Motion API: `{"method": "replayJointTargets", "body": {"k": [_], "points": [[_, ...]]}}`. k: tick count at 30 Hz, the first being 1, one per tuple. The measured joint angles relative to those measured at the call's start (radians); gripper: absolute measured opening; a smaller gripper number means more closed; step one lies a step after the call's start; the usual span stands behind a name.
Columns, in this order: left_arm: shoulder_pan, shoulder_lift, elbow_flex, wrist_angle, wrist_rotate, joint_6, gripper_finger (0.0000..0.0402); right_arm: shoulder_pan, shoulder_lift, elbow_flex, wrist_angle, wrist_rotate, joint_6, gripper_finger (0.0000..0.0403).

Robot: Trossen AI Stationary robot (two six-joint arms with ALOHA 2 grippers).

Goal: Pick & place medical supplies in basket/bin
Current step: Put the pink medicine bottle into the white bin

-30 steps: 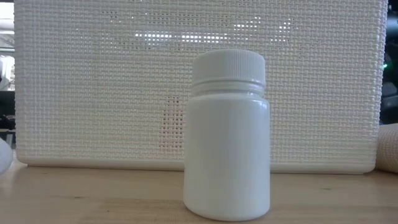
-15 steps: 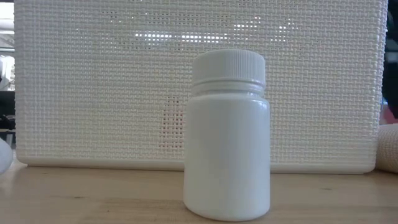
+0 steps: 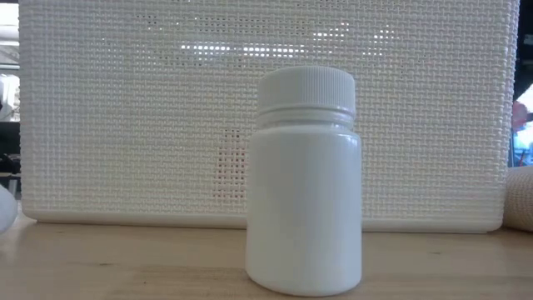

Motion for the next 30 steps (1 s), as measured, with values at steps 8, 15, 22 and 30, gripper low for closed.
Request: {"method": "replayJointTargets", "body": {"k": [8,15,22,30], "points": [[0.000,0.000,0.000,0.000,-0.025,-0.016,0.0185,0.000,-0.025,0.072,-0.013,0.263,-0.077,0.0174],[0.000,0.000,0.000,0.000,-0.024,-0.018,0.0185,0.000,-0.025,0.207,0.047,0.472,-0.261,0.0174],[0.001,0.000,0.000,0.145,-0.049,0.028,0.0184,0.000,-0.025,0.251,0.543,0.493,-0.864,0.0174],[0.018,0.030,0.000,0.492,0.345,0.298,0.0185,0.000,0.029,0.218,0.977,0.137,-1.312,0.0174]]}}
